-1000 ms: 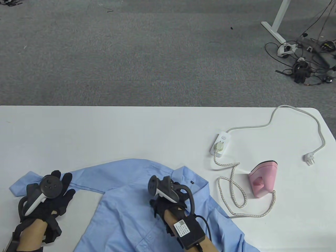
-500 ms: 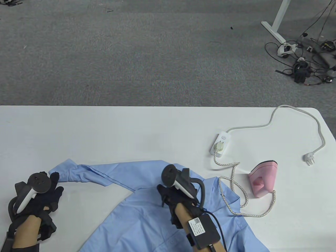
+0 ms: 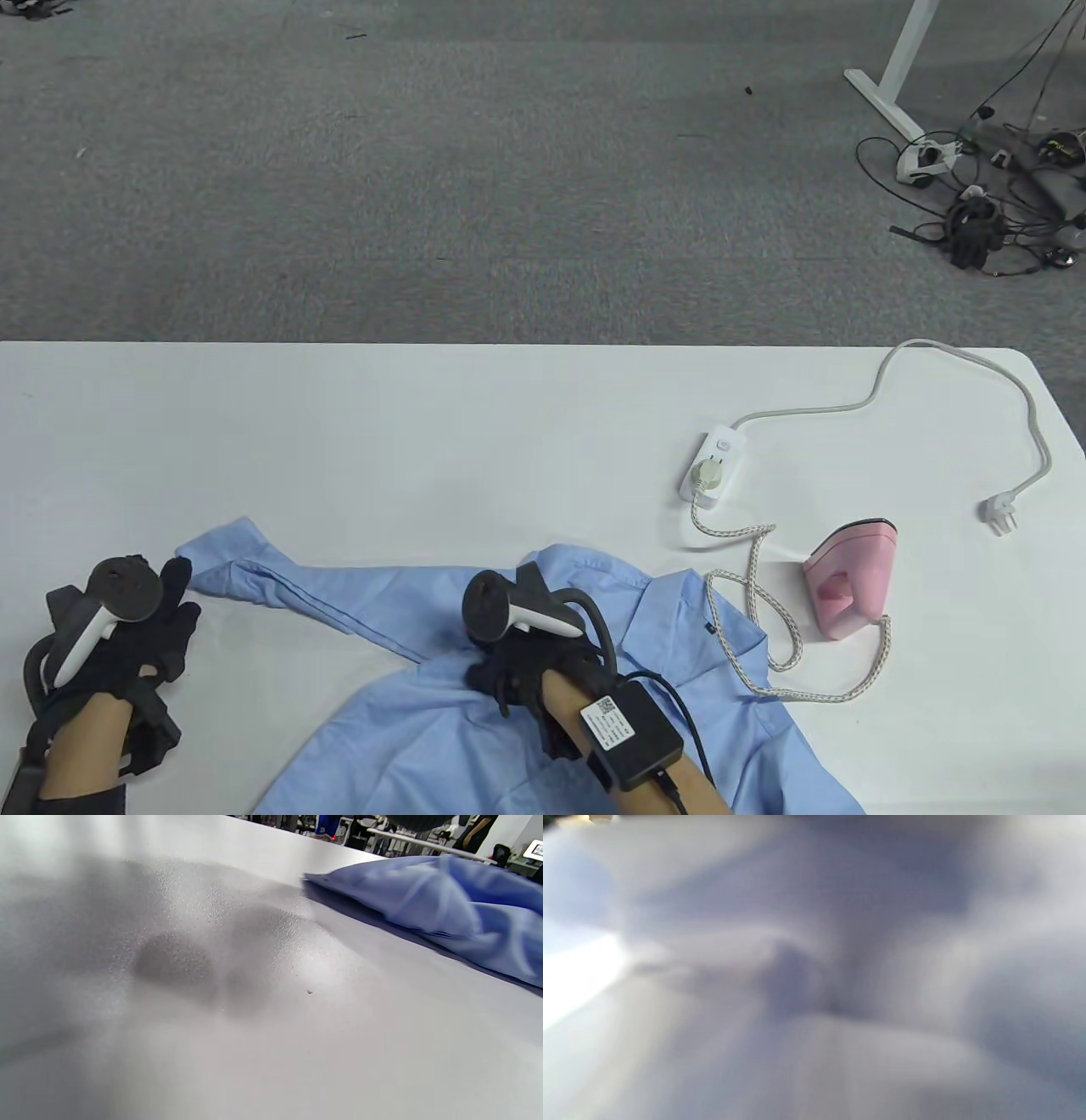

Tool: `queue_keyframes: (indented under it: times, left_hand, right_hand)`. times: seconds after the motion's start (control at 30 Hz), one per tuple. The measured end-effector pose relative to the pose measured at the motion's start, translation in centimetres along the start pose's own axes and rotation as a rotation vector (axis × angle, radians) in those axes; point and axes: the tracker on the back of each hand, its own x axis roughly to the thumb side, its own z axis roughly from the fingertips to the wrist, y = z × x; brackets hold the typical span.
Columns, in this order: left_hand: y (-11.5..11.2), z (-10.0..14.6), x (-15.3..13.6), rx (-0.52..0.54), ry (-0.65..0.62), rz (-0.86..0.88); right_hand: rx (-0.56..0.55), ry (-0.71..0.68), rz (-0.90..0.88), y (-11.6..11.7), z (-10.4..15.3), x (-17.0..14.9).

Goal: Iron long-sleeve shirt with electric iron on table

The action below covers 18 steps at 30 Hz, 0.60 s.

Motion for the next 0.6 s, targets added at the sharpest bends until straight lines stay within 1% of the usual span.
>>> queue_keyframes:
  times: [0.1, 0.2, 0.27, 0.33, 0.4, 0.47, 0.53, 0.6]
  left_hand:
    - [0.1, -0.1, 0.1, 0.032, -0.02, 0.033]
    - [-0.1, -0.3, 0.8, 0.011, -0.054, 0.027]
    - [-0.8, -0.8, 1.4, -0.032, -0.065, -0.002]
    - [-1.8, -1.7, 1.9, -0.09, -0.018, -0.112]
    - [-2.4, -2.2, 1.8, -0.109, 0.022, -0.183]
    - [-2.4, -2.2, 1.3, -0.136, 0.056, -0.157]
    - [-2.0, -2.0, 0.6, -0.102, 0.13, -0.173]
    - [-1.9, -1.8, -0.1, -0.115, 0.172, -0.17]
  right_hand:
    - [-0.012, -0.037, -0.039, 0.2, 1.1, -1.2]
    - [-0.028, -0.055, -0.044, 0.6, 1.6, -1.8]
    - [-0.035, -0.057, -0.03, 0.8, 1.8, -1.8]
    - [-0.035, -0.051, -0.014, 1.1, 2.0, -1.8]
    - [-0.038, -0.034, -0.016, 1.1, 2.0, -1.9]
    - [-0.056, 0.007, -0.029, 1.1, 2.0, -2.3]
    - [-0.079, 0.07, -0.001, 1.0, 1.9, -3.1]
    - [-0.082, 0.103, 0.009, 1.0, 1.5, -3.8]
